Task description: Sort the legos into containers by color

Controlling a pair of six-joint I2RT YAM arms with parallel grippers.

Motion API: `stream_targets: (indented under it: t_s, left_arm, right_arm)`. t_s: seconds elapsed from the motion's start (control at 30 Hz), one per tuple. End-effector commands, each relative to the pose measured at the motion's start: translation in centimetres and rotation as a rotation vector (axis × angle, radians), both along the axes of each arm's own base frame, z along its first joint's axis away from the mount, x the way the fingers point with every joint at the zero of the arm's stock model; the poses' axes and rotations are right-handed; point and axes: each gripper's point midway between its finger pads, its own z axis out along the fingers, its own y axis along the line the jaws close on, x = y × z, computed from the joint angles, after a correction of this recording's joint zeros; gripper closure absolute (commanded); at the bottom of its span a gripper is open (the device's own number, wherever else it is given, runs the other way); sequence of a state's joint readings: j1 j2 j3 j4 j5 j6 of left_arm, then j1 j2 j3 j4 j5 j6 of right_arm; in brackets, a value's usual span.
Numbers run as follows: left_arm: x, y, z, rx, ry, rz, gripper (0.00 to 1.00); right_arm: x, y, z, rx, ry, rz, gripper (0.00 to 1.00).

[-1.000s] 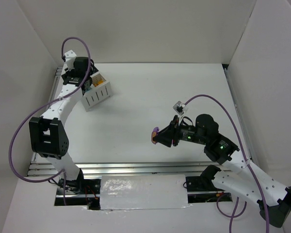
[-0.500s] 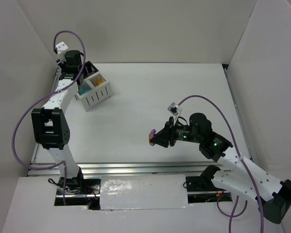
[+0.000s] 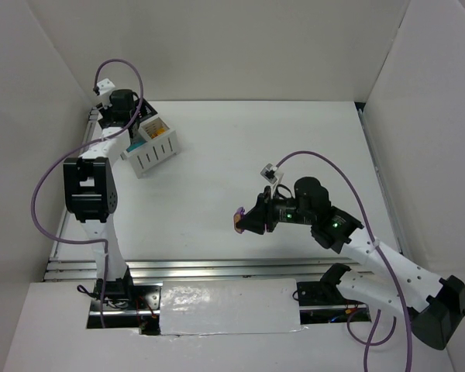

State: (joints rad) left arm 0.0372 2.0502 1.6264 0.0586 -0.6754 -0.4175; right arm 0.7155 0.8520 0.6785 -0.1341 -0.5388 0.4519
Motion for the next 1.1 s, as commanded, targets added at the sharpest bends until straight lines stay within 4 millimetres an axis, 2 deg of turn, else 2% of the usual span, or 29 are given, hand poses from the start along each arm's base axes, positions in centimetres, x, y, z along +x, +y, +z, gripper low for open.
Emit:
stream_targets:
  t_s: [0.0, 0.07, 0.1, 0.2, 0.3, 0.43, 0.47, 0.5, 0.53, 0.57, 0.6, 0.63, 0.67, 0.7, 0.73, 0.77, 0.8, 0.83, 0.87, 0.9, 0.93, 0.97, 1.0, 1.03, 1.07]
  left_arm:
    - [1.1, 0.8, 3.9, 0.017, -0.123, 0.037, 0.65]
    - [0.6, 1.0, 4.0, 0.014, -0.132, 0.059, 0.44]
    - [0.5, 1.2, 4.3, 0.019, -0.137, 0.058, 0.26]
    - [0.4, 1.0, 5.2, 0.014, -0.151, 0.047, 0.01]
    - [0.1, 0.9, 6.9, 0.003, -0.165, 0.039, 0.0]
    - [-1.5, 1.0, 10.0, -0.036, -0.161, 0.09, 0.0]
    - [-1.5, 0.5, 12.5, -0.071, -0.195, 0.071, 0.0]
    - [-3.2, -0.5, 12.6, -0.152, -0.149, 0.067, 0.01]
    - [-3.7, -1.6, 14.0, -0.217, -0.163, 0.02, 0.0]
    - [-3.8, -5.6, 13.8, -0.36, -0.14, -0.155, 0.0]
    - [-5.5, -8.4, 17.2, -0.428, -0.198, -0.293, 0.0]
    - [-6.5, -11.6, 14.8, -0.509, -0.153, -0.423, 0.0]
    - [-8.4, -18.2, 15.9, -0.616, -0.154, -0.691, 0.01]
    - [-11.3, -21.5, 20.8, -0.593, -0.282, -0.858, 0.0]
    - [-14.2, -26.8, 19.3, -0.618, -0.219, -1.012, 0.01]
    - [-18.0, -29.7, 21.5, -0.589, -0.243, -1.173, 0.0]
    - [-20.4, -31.9, 22.1, -0.592, -0.247, -1.281, 0.0]
    - [-23.6, -35.5, 21.4, -0.612, -0.222, -1.433, 0.02]
    - [-27.0, -36.8, 22.6, -0.626, -0.254, -1.541, 0.03]
    - [-29.6, -38.1, 22.9, -0.647, -0.256, -1.651, 0.04]
    - [-32.5, -40.1, 22.0, -0.669, -0.245, -1.753, 0.04]
    - [-35.2, -40.6, 22.8, -0.687, -0.269, -1.829, 0.05]
    - [-36.9, -41.3, 22.7, -0.695, -0.27, -1.889, 0.05]
    - [-39.5, -42.7, 21.8, -0.717, -0.239, -1.969, 0.07]
    - [-40.7, -43.1, 21.3, -0.712, -0.217, -2.001, 0.08]
  right_arm:
    - [0.4, 0.7, 1.8, 0.044, -0.049, 0.026, 1.0]
    - [0.4, 0.8, 1.7, 0.043, -0.043, 0.028, 1.0]
    - [0.4, 0.9, 1.6, 0.041, -0.043, 0.03, 1.0]
    - [0.6, 1.0, 1.5, 0.038, -0.038, 0.032, 1.0]
    - [0.7, 1.1, 1.6, 0.036, -0.039, 0.03, 1.0]
    - [1.2, 1.2, 2.0, 0.036, -0.046, 0.011, 1.0]
    - [1.5, 1.0, 2.4, 0.044, -0.054, -0.013, 1.0]
    - [1.8, 1.0, 2.8, 0.053, -0.063, -0.026, 1.0]
    - [1.8, 1.0, 3.3, 0.065, -0.074, -0.025, 1.0]
    - [2.0, 1.2, 3.7, 0.072, -0.078, -0.019, 1.0]
    - [1.9, 1.4, 4.9, 0.09, -0.093, -0.004, 1.0]
    - [1.9, 1.4, 5.5, 0.099, -0.091, 0.003, 1.0]
    - [1.8, 1.4, 5.8, 0.104, -0.081, 0.023, 1.0]
    - [1.7, 1.4, 6.7, 0.121, -0.086, 0.038, 1.0]
    - [1.4, 1.3, 7.1, 0.133, -0.072, 0.058, 1.0]
    - [0.4, 1.2, 7.5, 0.151, -0.06, 0.121, 1.0]
    - [0.2, 0.9, 7.9, 0.168, -0.053, 0.14, 1.0]
    - [-0.4, 0.6, 8.7, 0.195, -0.052, 0.163, 1.0]
    - [-1.6, 0.4, 8.9, 0.209, -0.045, 0.227, 1.0]
    - [-2.0, 0.0, 9.4, 0.223, -0.052, 0.247, 1.0]
    - [-2.9, -0.3, 10.1, 0.242, -0.056, 0.274, 1.0]
    - [-3.8, -0.5, 10.8, 0.26, -0.073, 0.321, 1.0]
    - [-4.3, -0.6, 11.3, 0.273, -0.081, 0.343, 1.0]
    - [-4.7, -0.8, 11.9, 0.288, -0.088, 0.353, 1.0]
    - [-4.9, -0.9, 12.2, 0.29, -0.089, 0.356, 1.0]
